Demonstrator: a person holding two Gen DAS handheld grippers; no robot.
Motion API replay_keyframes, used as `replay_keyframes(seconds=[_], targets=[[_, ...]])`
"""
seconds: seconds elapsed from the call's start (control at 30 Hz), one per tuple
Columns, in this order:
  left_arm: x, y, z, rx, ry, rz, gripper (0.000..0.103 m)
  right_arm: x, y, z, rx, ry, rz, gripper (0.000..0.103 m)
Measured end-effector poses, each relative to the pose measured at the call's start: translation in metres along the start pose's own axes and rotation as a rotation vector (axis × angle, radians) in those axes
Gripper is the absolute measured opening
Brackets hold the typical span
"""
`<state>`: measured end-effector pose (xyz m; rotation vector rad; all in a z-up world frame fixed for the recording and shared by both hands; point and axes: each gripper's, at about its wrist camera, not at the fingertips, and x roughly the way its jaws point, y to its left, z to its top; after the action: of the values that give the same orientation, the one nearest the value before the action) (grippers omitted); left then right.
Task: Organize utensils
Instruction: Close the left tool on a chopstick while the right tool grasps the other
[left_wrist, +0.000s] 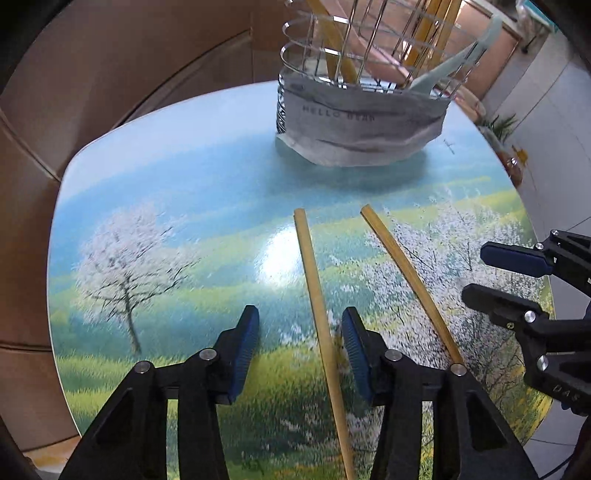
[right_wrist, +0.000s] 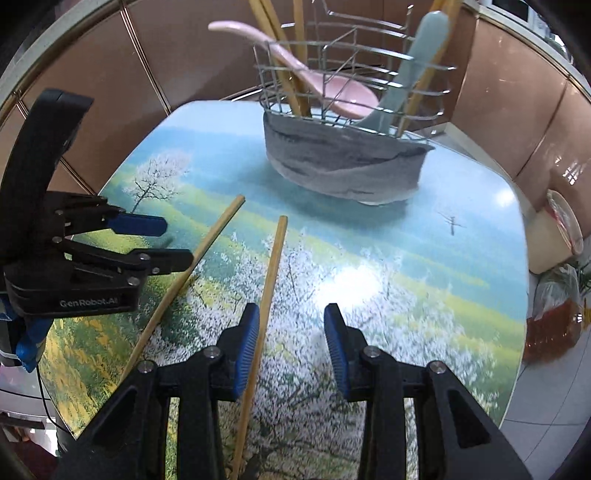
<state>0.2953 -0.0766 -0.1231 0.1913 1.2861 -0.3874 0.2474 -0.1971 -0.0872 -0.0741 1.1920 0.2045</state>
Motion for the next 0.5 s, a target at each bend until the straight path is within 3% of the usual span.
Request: replay_keyframes(seconds=[0.23, 0.33, 0.5], targets=[[0.016, 0.000, 0.011, 0.016, 0.061, 0.028, 0.029, 0.023, 0.004, 0.011, -0.038, 0.078, 0.008, 0.025], [0.019, 0.001, 0.016, 0.046, 0.070, 0.047, 0.015, 0.030, 0.010, 0.018, -0.056, 0.098, 0.010, 0.024], [0.020, 0.011, 0.013, 0.086, 0.075, 0.048, 0.009, 0.039, 0.017, 0.029, -0.082, 0.132, 0.002, 0.023]])
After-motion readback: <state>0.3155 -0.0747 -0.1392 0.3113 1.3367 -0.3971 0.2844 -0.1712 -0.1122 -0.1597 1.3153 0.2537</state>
